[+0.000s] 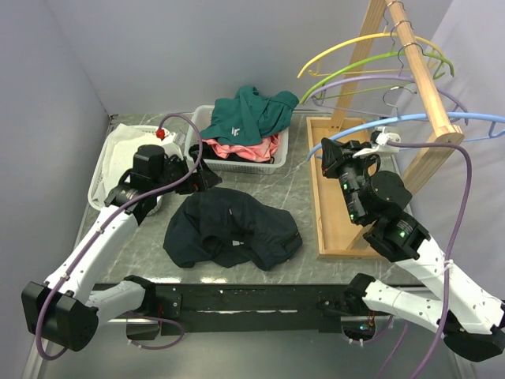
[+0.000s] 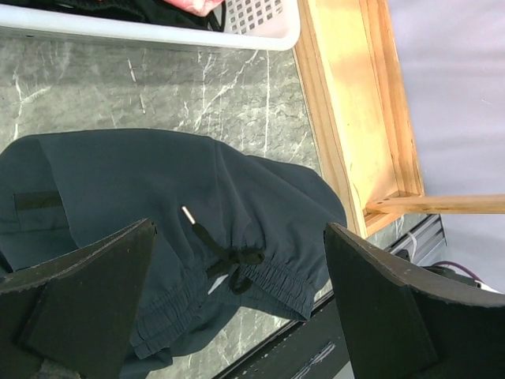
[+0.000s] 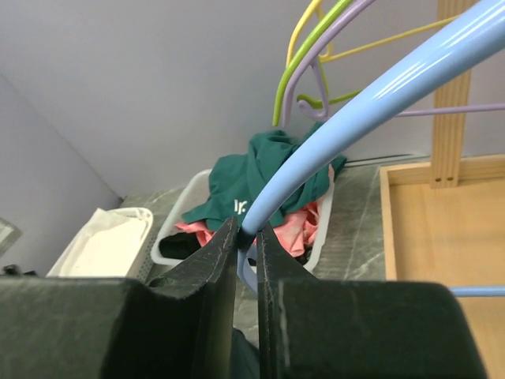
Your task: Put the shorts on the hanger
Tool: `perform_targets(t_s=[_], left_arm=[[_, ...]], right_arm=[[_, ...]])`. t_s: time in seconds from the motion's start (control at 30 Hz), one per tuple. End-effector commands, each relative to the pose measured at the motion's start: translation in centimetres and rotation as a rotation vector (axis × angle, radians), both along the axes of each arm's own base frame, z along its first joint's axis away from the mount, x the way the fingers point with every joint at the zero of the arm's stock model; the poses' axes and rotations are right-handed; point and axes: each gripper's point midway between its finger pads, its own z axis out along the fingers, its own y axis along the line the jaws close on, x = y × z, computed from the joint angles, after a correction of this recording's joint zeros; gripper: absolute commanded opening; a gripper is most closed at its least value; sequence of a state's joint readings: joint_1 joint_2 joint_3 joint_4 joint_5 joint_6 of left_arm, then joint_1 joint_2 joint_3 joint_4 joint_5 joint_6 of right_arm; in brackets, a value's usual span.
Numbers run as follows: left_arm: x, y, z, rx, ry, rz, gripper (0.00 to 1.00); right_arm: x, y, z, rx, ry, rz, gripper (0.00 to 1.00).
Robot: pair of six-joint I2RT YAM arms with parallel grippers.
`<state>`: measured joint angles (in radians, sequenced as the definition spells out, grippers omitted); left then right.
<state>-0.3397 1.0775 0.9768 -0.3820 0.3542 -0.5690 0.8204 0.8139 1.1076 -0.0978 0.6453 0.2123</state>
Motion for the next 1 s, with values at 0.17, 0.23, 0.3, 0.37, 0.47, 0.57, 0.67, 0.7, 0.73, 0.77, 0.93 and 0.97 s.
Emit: perform_targets(t_s=[0.17,0.23,0.3,0.37,0.47,0.57,0.67,0.7,0.73,0.77,0.93,0.97], left_arm=[[0.0,-0.5,1.6,-0.028,-0.05,-0.035,0.95],[0.0,-0.5,1.7,-0.027,-0.049,-0.035,0.95],[-0.1,-0.5,1.6,-0.024,-0.046,-0.037,0.95],[-0.1,-0.4,1.7,-0.023,-0.047,-0.038,0.95],[-0.3,-0.5,2.0,-0.028,-0.054,-0.047,0.95],[-0.9,-0.9,2.7,-0.042,-0.078,-0.087,0.96],[-1.6,-1.3,3.9,-0.064,-0.125,-0.133,0.98],[-1.8,-1.3,4.6,-0.071,-0.15,-0.141,0.98],[-2.0,-1.4,4.9,-0.074,-0.164,-0.15,0.98],[-2.1,-1.4,5.5,-0.074,-0.186,-0.159,0.98],[-3.8,-2.2,7.6,-0.036,-0.311,-0.206,0.92],[-4.2,-2.4,7.9,-0.021,-0.338,-0.223,0.9]], right_arm=[[0.6,4.6,-1.1,0.086,0.03,0.155,0.0],[0.7,6.5,-2.3,0.097,0.061,0.225,0.0],[0.7,7.4,-2.9,0.138,0.078,0.261,0.0],[0.5,8.5,-3.8,0.158,0.107,0.308,0.0],[0.3,10.4,-4.6,0.211,0.134,0.382,0.0],[0.2,12.6,-6.2,0.251,0.185,0.463,0.0],[0.1,14.5,-7.5,0.271,0.229,0.514,0.0],[0.0,15.3,-8.1,0.264,0.246,0.523,0.0],[0.0,15.6,-8.4,0.262,0.258,0.527,0.0],[-0.1,16.1,-8.4,0.281,0.268,0.54,0.0],[-1.4,18.5,-9.1,0.329,0.33,0.637,0.0],[-1.7,18.8,-8.8,0.355,0.341,0.649,0.0]])
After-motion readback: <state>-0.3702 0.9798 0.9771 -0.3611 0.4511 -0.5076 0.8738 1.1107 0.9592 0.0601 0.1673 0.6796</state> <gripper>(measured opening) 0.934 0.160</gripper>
